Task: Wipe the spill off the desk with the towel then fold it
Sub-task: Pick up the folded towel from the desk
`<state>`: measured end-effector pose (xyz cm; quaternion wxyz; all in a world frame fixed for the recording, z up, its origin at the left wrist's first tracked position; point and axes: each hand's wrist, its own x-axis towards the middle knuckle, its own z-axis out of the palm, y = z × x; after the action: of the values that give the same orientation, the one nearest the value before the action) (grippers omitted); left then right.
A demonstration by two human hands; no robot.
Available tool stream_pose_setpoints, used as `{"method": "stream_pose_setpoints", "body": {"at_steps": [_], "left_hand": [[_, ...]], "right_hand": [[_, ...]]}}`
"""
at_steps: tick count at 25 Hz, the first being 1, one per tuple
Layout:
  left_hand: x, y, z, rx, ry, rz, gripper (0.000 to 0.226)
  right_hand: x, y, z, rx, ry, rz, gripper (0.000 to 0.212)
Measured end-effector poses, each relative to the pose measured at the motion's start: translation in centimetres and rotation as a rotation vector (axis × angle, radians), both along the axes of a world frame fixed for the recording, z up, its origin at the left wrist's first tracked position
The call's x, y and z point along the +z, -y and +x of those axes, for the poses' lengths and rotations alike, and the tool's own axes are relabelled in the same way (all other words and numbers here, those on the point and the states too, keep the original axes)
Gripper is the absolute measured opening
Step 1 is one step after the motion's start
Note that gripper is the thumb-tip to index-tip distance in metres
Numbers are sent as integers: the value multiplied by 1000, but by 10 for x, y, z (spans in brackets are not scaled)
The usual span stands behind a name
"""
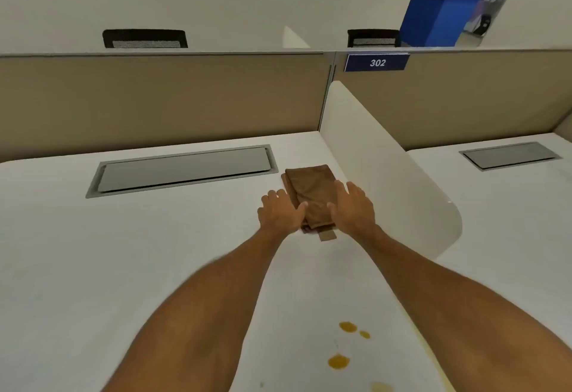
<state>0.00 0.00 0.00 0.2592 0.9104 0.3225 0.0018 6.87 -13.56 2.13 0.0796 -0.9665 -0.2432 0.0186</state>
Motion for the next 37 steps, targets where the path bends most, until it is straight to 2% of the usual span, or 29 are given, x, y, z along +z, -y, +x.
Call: {"method": "stream_pose_setpoints", "body": {"at_steps": [4,8,14,19,21,24,26,32,37], "left_hand": [[-9,-4,35,247,-37,-265,71],[-15,1,57,272,-42,-327,67],[-21,0,78,367,49,-508,65],[-12,-8,87,509,144,-900,66],[-11,-7,88,523,141,-925,59],[-16,-2,87,504,113,-821,45],[-12,0,84,498,122,-819,43],[5,-9,58,507,155,-973,52],[21,-11,10,458,204,-1225,51]], "right_hand": [[-13,-6,33,-95,-209,44,58],[-25,-19,56,-197,-354,43,57],[-39,-28,74,-404,-415,42,61],[-42,-28,86,-406,-513,289,42],[-40,-28,86,-411,-529,389,36],[-35,-26,86,-415,-585,523,31],[-28,-26,84,-406,-662,613,28],[6,-23,61,-410,-951,985,7],[24,-11,19,-381,-1084,1249,20]]}}
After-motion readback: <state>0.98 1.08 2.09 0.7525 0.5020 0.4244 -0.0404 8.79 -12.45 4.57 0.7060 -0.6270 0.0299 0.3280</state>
